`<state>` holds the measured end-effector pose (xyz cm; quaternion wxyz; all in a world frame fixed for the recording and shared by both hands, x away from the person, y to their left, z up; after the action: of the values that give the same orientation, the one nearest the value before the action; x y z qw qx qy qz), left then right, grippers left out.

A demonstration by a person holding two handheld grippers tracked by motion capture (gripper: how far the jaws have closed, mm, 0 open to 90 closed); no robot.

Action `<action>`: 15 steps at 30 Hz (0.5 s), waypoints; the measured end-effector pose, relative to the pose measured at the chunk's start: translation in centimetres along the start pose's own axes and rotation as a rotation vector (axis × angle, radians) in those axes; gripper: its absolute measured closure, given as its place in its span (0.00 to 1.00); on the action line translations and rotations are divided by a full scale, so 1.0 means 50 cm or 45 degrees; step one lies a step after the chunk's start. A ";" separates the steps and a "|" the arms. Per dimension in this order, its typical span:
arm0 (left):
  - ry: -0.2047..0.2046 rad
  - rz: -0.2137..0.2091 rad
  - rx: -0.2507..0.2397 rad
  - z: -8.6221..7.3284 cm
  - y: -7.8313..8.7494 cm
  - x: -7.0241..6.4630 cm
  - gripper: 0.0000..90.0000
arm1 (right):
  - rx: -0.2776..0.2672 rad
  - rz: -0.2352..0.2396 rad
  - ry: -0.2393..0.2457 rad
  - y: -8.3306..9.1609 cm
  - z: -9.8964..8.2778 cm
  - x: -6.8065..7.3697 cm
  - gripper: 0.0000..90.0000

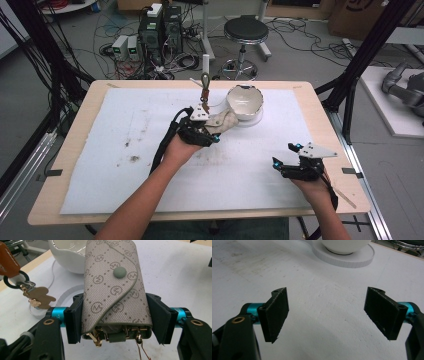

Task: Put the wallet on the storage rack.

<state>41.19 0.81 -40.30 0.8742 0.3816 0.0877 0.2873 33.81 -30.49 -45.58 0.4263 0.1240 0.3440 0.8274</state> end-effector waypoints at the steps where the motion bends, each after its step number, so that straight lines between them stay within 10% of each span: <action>1: 0.001 -0.002 -0.001 0.004 -0.002 0.001 0.40 | 0.000 0.000 0.000 0.000 0.000 0.000 0.23; 15: 0.004 0.032 0.065 0.085 -0.057 0.032 0.40 | 0.004 0.012 -0.004 -0.004 0.000 -0.002 0.23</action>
<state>45.33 -2.46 -39.30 0.8603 0.4044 0.0915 0.2965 34.00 -30.49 -45.72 0.4229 0.1273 0.3440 0.8286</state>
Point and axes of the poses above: each handheld gripper's, and its own axes: y roughly backward along the jaws, z roughly out of its top, x roughly to its left, the point moved 5 cm from there along -y, roughly forward along the jaws, and after that the axes turned 12 degrees about x, right-handed, at the moved point
